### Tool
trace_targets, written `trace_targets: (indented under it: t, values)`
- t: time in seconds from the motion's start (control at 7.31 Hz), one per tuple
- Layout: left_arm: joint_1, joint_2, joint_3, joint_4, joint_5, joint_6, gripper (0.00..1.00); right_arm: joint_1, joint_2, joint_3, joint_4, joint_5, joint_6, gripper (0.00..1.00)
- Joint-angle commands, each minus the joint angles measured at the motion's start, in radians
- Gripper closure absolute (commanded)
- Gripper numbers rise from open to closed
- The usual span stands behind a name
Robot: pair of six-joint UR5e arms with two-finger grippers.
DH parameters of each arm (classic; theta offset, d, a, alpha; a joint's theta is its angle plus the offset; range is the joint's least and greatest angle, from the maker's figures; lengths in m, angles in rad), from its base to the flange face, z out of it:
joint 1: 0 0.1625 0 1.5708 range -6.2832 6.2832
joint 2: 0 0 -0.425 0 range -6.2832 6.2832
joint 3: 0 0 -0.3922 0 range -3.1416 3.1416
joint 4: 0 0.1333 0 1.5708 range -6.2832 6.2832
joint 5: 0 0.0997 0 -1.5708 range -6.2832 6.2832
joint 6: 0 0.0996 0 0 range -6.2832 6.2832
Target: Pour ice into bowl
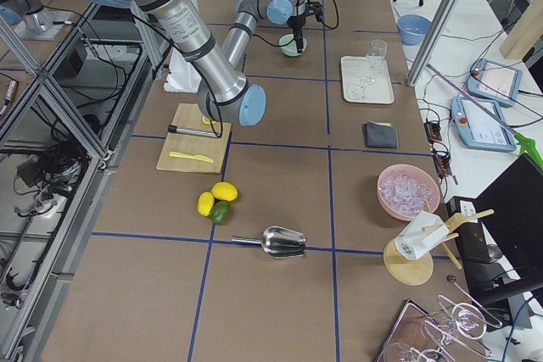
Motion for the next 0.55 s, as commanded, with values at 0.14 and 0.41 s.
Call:
trace_targets:
  t: [0.14,0.41]
  values:
    - [0.0,-0.001,0.002,-0.011,0.0,0.0,0.0,-0.08,0.176,-0.445,0.346,-0.099,0.13,0.0]
    - [0.002,-0.002,0.004,-0.013,0.0,0.0,0.0,-0.106,0.163,-0.449,0.343,-0.099,0.136,0.0]
